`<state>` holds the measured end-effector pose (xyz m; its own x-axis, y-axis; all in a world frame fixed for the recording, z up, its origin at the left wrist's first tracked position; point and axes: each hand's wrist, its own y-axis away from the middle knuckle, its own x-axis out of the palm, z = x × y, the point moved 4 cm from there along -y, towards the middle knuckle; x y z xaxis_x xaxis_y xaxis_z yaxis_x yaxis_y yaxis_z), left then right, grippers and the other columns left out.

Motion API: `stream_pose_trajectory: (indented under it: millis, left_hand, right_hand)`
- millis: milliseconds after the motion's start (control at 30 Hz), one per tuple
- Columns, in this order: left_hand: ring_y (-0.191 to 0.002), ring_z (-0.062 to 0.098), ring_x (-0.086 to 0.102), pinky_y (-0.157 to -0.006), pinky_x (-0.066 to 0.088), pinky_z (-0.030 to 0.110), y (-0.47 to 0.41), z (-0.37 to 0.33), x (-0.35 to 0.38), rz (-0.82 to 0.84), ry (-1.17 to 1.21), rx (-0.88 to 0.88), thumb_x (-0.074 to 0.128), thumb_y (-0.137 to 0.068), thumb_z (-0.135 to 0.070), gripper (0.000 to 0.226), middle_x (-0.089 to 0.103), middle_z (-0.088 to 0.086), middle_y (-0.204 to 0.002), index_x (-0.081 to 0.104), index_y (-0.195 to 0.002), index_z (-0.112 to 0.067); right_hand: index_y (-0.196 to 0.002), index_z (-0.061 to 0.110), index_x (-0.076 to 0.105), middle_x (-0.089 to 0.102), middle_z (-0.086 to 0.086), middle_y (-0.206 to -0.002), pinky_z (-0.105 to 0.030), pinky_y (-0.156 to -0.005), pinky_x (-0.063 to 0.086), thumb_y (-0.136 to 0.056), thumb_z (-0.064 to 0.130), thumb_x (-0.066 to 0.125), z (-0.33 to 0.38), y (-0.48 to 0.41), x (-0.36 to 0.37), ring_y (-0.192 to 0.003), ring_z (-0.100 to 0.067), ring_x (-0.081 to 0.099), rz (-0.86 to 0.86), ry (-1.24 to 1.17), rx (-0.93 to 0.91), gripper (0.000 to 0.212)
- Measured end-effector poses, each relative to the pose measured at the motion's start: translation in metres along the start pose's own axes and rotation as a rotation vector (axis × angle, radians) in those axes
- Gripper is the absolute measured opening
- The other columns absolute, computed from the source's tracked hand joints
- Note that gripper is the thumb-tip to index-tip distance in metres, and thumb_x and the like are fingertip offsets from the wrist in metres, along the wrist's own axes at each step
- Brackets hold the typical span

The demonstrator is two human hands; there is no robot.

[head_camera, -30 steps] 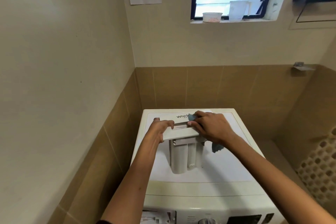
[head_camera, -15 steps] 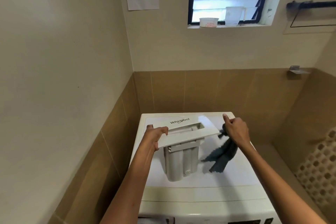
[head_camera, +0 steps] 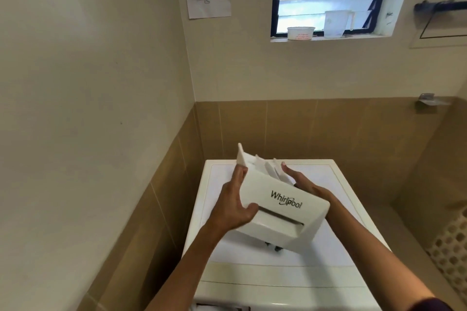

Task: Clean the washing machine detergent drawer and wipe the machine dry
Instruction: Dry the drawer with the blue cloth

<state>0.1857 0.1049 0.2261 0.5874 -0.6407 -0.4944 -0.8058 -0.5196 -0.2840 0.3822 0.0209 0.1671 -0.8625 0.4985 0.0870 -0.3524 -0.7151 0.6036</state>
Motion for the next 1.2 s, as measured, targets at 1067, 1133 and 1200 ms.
stream_pose_trajectory:
  millis: [1067,1133,1200]
  left_hand:
    - [-0.103,0.033,0.059,-0.093,0.049,0.047,-0.026,0.075,-0.034,-0.47,0.504,-0.575,0.06,-0.085,0.003,0.034,0.061,0.016,-0.111,0.053,-0.118,-0.006]
    - [-0.102,0.031,0.058,-0.09,0.049,0.044,-0.023,0.079,-0.032,-0.492,0.527,-0.598,0.062,-0.084,0.001,0.037,0.061,0.015,-0.109,0.052,-0.119,-0.004]
    - [-0.098,0.029,0.058,-0.086,0.049,0.04,-0.019,0.083,-0.027,-0.487,0.536,-0.624,0.065,-0.083,0.0,0.039,0.06,0.014,-0.106,0.052,-0.12,-0.002]
  right_hand:
    - [-0.109,0.005,0.064,0.067,-0.012,-0.11,-0.037,-0.09,0.053,-0.072,0.01,0.078,-0.017,0.008,0.058,-0.1,-0.025,0.064,0.09,0.44,-0.436,0.04]
    - [-0.106,0.003,0.064,0.068,-0.013,-0.1,-0.033,-0.081,0.056,-0.076,0.005,0.073,-0.013,0.011,0.047,-0.091,-0.025,0.066,0.149,0.373,-0.413,0.031]
    - [-0.102,0.003,0.065,0.07,-0.01,-0.089,-0.026,-0.07,0.055,-0.085,0.003,0.063,-0.001,0.017,0.034,-0.08,-0.02,0.066,0.13,0.295,-0.429,0.018]
